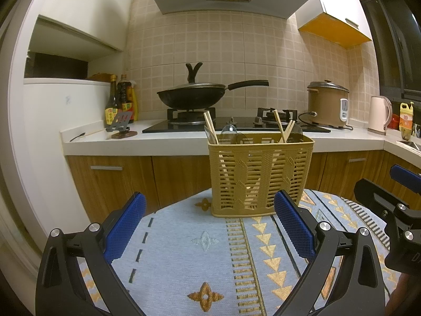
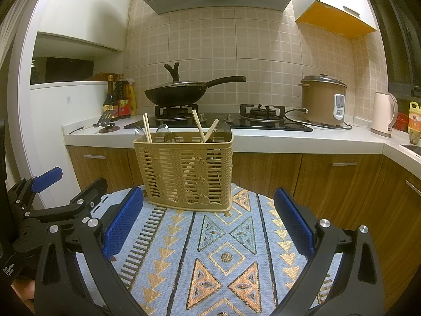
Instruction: Organize utensils
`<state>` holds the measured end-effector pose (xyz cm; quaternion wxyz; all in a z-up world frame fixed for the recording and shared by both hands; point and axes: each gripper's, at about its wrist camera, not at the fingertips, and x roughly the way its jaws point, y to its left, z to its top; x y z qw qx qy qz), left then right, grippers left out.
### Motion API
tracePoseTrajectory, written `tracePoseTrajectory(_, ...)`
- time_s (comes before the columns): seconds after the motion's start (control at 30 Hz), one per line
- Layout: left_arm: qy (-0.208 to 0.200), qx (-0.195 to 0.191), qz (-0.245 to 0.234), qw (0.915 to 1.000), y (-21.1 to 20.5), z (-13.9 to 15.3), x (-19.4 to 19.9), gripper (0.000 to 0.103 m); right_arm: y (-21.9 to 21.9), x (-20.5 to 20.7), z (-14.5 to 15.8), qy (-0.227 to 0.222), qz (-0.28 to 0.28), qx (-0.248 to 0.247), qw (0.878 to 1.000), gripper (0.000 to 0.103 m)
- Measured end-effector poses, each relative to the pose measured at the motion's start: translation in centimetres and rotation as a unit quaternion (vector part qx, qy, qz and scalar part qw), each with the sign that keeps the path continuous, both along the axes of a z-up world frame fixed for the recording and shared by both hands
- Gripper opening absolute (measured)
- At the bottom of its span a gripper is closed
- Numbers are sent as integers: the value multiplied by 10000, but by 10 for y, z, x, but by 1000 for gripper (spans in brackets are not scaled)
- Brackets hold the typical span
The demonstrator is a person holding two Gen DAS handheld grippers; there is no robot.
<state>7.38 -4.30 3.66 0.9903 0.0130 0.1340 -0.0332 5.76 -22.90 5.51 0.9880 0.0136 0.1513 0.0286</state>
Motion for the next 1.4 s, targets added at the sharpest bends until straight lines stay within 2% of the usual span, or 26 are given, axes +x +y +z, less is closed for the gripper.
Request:
tracePoseTrajectory(1.3, 37, 7, -90, 10000, 2, -2, 3, 95, -1, 0, 0, 9, 7, -35, 10000, 95)
tracePoseTrajectory(1.4, -100, 104, -44, 9999, 2, -2, 1, 95, 0, 0, 0, 16, 14, -46, 10000, 95)
